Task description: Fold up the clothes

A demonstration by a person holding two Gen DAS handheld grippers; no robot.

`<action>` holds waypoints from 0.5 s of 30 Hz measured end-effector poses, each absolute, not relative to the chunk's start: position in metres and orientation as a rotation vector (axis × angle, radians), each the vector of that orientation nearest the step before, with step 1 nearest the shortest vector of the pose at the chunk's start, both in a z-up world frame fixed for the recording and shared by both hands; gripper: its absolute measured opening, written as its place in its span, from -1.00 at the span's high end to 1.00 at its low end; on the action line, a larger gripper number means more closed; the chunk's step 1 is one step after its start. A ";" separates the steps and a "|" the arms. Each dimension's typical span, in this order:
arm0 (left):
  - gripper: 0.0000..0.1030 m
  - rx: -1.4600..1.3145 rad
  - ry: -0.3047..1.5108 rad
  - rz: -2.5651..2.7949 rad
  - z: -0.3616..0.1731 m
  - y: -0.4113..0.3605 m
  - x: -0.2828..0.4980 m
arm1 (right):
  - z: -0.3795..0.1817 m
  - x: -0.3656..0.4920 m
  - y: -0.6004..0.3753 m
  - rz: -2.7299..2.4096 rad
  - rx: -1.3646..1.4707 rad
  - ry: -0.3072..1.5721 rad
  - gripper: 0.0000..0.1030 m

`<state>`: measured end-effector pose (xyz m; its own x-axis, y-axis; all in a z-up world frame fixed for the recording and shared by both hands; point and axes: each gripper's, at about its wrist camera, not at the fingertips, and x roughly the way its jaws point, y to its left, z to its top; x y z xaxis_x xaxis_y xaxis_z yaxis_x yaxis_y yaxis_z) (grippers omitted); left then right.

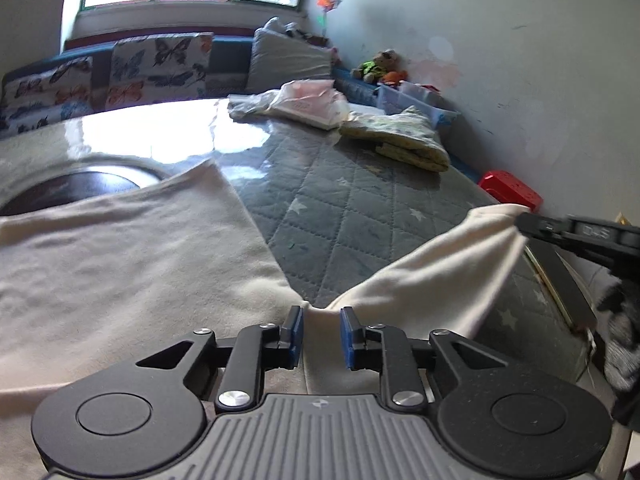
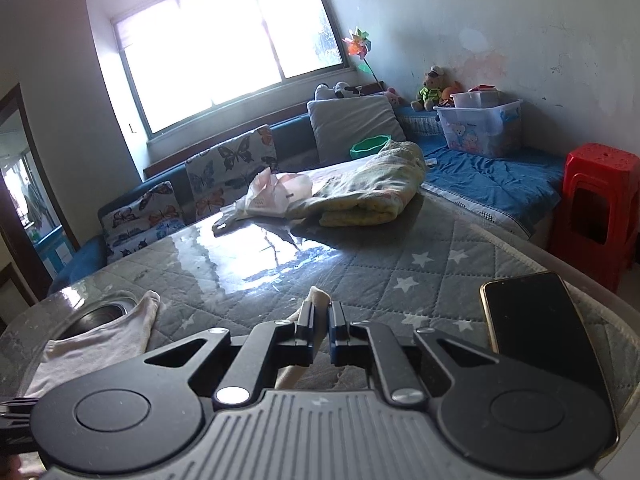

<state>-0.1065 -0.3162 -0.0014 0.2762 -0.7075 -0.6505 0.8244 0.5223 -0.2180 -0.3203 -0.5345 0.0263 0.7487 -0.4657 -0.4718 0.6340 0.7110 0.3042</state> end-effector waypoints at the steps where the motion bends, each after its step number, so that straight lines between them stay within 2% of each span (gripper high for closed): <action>1: 0.57 0.173 0.782 -1.026 -0.004 -0.318 -0.106 | 0.027 -0.322 -0.534 -0.625 0.475 0.374 0.88; 15: 0.57 0.225 0.761 -0.928 -0.005 -0.336 -0.115 | 0.045 -0.337 -0.518 -0.602 0.470 0.308 0.89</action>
<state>-0.1146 -0.3361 -0.0051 0.3646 -0.6383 -0.6780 0.7896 0.5979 -0.1382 -0.3371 -0.5183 0.0448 0.7838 -0.4684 -0.4078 0.6049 0.7244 0.3306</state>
